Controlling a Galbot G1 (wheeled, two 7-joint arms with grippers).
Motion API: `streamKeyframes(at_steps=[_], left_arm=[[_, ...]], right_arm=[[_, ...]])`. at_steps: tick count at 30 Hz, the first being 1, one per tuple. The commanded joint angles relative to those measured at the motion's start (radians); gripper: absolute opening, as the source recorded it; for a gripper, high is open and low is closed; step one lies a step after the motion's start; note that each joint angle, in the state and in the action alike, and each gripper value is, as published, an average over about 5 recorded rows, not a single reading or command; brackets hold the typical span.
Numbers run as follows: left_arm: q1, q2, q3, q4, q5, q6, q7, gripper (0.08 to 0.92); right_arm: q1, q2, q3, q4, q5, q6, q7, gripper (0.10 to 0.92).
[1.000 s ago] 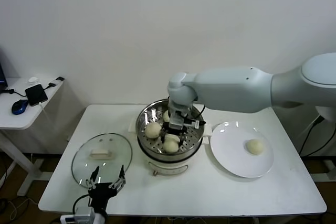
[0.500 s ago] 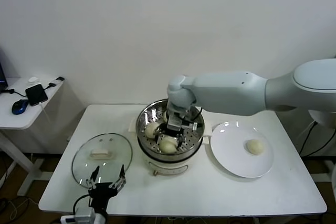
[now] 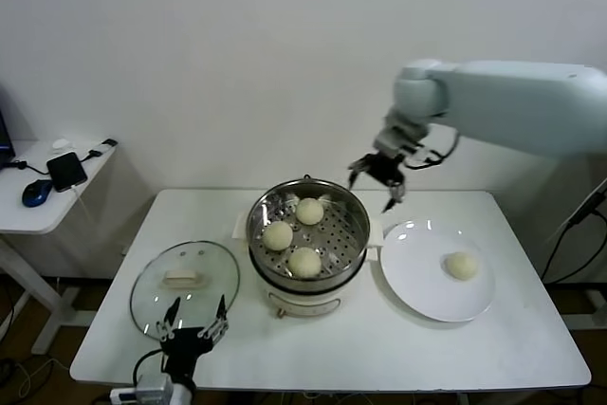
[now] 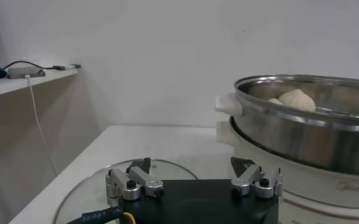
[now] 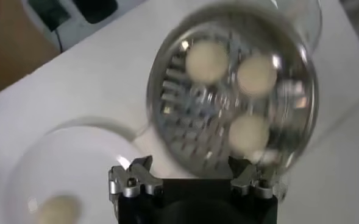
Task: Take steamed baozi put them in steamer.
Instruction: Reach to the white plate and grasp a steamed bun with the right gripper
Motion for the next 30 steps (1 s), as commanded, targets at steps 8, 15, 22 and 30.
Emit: streamKeyframes(at_steps=[8,15,22,30], left_arm=[[0.000,0.000,-0.004,0.009,-0.001,0.003,0.002,0.823],[0.004,-0.013,-0.007,0.020,0.012,0.005,0.004,0.823],[0.012,-0.025,-0.010,0.024,0.024,0.005,0.004,0.823],[0.023,-0.029,-0.019,0.029,0.025,-0.001,0.001,0.823]], right_arm=[[-0.432,-0.448,0.228,-0.092,-0.197,-0.310,0.012,0.823],[-0.701,-0.357,0.481,-0.237,-0.344,-0.319,0.037,0.823],[-0.776,-0.253,0.547,-0.331,-0.381,-0.320,0.053,0.823],[-0.828,-0.190,0.588,-0.388,-0.399,-0.329,0.071,0.823]])
